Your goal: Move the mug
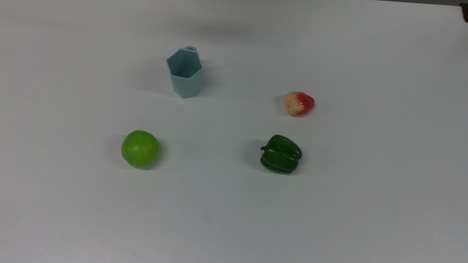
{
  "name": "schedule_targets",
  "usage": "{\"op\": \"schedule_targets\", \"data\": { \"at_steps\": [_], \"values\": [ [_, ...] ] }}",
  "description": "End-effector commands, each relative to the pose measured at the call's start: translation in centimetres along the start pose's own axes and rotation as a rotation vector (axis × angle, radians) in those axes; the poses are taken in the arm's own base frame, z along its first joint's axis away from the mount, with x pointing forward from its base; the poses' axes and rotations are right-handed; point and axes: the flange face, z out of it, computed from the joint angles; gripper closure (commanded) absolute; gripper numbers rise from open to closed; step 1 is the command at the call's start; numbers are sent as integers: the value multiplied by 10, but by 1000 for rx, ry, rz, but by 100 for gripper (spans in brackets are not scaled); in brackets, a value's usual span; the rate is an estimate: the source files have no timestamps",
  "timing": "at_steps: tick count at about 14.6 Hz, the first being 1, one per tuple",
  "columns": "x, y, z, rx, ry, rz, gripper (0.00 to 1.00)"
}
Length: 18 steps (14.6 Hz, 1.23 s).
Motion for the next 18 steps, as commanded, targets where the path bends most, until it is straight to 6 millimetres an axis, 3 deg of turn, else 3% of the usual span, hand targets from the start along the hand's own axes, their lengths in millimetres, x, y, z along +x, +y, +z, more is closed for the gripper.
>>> {"op": "schedule_targets", "data": {
  "at_steps": [1, 12, 18],
  "values": [
    [-1, 1, -5, 0, -6, -14, 0],
    [-1, 2, -5, 7, -10, -9, 0],
    [8, 5, 8, 25, -25, -39, 0]
  ]
}}
